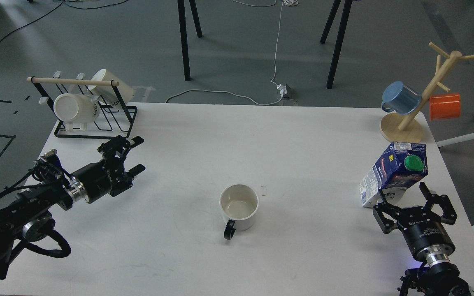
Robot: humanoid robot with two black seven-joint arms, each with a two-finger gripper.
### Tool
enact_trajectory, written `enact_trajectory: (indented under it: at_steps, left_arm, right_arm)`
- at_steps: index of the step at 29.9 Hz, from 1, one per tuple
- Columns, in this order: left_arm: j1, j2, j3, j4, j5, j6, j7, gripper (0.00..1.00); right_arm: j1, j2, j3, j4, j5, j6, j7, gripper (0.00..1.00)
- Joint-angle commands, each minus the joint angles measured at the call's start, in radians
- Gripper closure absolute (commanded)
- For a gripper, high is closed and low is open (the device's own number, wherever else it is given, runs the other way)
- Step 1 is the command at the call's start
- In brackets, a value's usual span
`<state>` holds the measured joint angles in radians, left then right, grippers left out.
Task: Place cup and milk with both arms
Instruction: 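Grasp the blue-and-white milk carton with the right gripper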
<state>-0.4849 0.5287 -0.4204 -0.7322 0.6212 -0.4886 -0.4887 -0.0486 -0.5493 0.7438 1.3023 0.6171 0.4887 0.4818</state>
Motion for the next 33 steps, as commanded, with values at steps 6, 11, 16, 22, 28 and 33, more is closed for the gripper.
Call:
enact_trajectory:
  at_steps: [6,11,16,22,28,33]
  left_arm:
    - [0.008,-0.006,0.0,-0.001,0.0,0.0,0.0,0.01]
    - [0.014,-0.007,0.0,0.0,0.0,0.0,0.0,0.01]
    - [0.025,-0.019,0.002,0.0,0.0,0.0,0.0,0.01]
    - [0.037,-0.026,0.002,0.0,0.0,0.0,0.0,0.01]
    - [0.037,-0.026,0.0,0.0,0.0,0.0,0.0,0.01]
    - [0.042,-0.027,0.0,0.01,0.0,0.0,0.0,0.01]
  right_arm:
    - [0.006,0.031,-0.004,-0.006,-0.004,0.0,0.0,0.01]
    - [0.023,0.042,-0.011,-0.032,-0.002,0.0,0.0,0.01]
    - [0.033,0.075,-0.006,-0.066,0.0,0.0,0.0,0.0]
    - [0.07,0.089,-0.012,-0.089,0.0,0.0,0.0,0.01]
    - [0.092,0.115,-0.011,-0.097,0.0,0.0,0.0,0.01]
    - [0.095,0.135,-0.015,-0.13,-0.002,0.0,0.001,0.07]
